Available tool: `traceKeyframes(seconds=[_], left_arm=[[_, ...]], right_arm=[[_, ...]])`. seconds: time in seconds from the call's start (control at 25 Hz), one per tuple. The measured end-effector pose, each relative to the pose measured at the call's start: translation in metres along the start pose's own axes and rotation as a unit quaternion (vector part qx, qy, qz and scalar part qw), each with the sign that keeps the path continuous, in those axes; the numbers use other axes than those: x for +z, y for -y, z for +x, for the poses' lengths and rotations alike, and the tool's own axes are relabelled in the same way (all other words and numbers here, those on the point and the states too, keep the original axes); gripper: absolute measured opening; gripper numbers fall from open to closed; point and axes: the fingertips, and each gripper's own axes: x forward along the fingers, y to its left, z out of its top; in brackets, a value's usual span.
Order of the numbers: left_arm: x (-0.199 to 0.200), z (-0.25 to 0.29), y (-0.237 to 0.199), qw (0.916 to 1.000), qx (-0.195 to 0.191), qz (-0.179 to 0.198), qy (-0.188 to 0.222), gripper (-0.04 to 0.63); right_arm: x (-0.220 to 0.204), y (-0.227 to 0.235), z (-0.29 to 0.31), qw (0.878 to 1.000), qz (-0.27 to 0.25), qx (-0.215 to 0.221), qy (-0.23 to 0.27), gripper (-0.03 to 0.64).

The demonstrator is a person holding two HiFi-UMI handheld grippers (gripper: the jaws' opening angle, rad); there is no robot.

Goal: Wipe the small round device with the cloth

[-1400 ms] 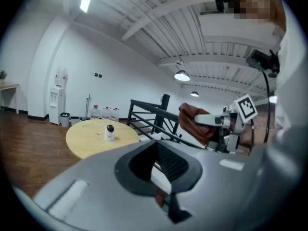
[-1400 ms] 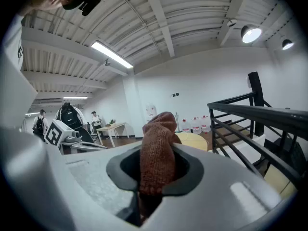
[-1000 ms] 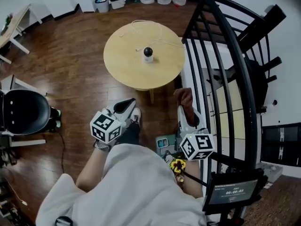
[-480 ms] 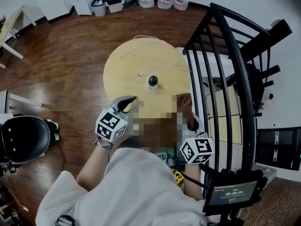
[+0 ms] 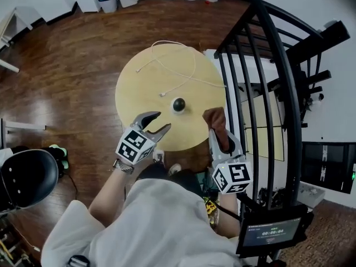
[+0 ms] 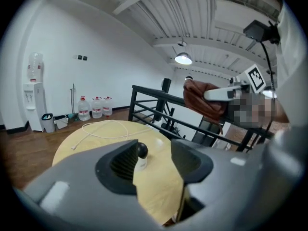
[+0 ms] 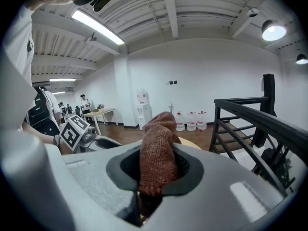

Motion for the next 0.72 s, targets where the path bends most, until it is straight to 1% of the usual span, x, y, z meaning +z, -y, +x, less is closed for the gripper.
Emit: traceKeyframes(seconds=[0.16,0.24,0.36,0.44,0.52,0.56,0.64,0.72], left_arm=[[-0.016,0.025,-0.001,0.9992,-0.006,0.001,-0.04,0.238],[-0.026,0.039,-0.001,0.998,-0.003,0.0,-0.062,0.259],[-0.038,0.059,-0.012,0.9965,0.011,0.0,-0.083,0.277],[-0.043,0.07,-0.018,0.9951,0.021,0.0,-0.096,0.307],[-0.05,0.08,-0.019,0.9933,0.026,0.005,-0.113,0.33],[-0.054,0.084,-0.02,0.9921,0.028,0.008,-0.122,0.337],[-0.066,0.092,-0.022,0.9893,0.035,0.012,-0.141,0.347],[-0.075,0.1,-0.023,0.9872,0.041,0.017,-0.153,0.355]], right_arm=[[0.001,0.009,0.017,0.999,-0.044,0.011,-0.024,0.066],[-0.006,0.013,0.03,0.997,-0.068,0.023,-0.037,0.066],[-0.023,0.011,0.058,0.992,-0.1,0.044,-0.058,0.066],[-0.033,0.004,0.076,0.986,-0.131,0.06,-0.078,0.066],[-0.045,0.0,0.093,0.975,-0.184,0.068,-0.102,0.066],[-0.051,-0.001,0.102,0.966,-0.22,0.068,-0.115,0.066],[-0.064,-0.003,0.117,0.944,-0.294,0.068,-0.133,0.066],[-0.075,-0.005,0.128,0.926,-0.342,0.077,-0.141,0.066]])
